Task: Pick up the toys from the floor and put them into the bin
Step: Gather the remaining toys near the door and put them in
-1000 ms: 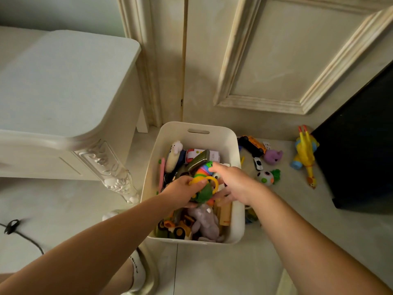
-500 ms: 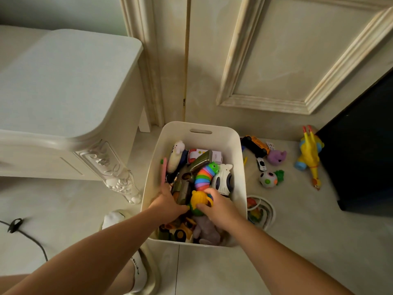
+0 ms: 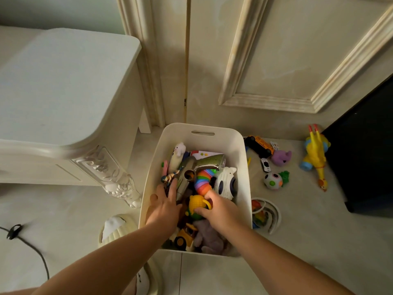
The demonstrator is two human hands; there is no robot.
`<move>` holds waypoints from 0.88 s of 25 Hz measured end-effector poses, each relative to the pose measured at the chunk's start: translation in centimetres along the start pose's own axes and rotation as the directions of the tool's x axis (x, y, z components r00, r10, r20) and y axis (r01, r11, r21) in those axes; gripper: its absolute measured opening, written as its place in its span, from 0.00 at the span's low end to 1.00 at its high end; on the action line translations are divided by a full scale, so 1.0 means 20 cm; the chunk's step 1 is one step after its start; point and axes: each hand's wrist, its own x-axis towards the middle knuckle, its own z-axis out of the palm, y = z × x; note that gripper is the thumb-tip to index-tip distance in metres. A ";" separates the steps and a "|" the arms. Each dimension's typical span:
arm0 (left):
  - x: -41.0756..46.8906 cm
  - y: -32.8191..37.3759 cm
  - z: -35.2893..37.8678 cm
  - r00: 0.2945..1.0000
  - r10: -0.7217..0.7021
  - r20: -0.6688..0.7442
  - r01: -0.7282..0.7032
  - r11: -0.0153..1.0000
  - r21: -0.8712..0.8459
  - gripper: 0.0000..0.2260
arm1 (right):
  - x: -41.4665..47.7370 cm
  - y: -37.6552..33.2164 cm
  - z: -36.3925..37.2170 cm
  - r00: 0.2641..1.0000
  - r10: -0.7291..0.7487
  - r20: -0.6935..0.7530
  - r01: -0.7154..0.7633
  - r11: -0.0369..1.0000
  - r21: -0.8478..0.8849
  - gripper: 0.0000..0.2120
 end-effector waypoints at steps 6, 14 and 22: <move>0.01 0.01 -0.01 0.999 0.014 0.030 -0.018 0.992 0.126 0.36 | 0.02 0.00 0.02 1.000 0.001 0.005 -0.001 1.000 0.003 0.19; 0.09 0.29 -0.21 0.995 0.025 0.092 -0.056 0.935 0.350 0.26 | 0.06 -0.04 -0.02 1.000 0.025 0.006 -0.025 0.998 -0.051 0.14; 0.24 0.37 -0.17 0.927 0.371 0.045 -0.368 0.886 0.283 0.35 | 0.02 0.03 -0.17 0.966 -0.259 -0.028 0.260 0.965 0.037 0.16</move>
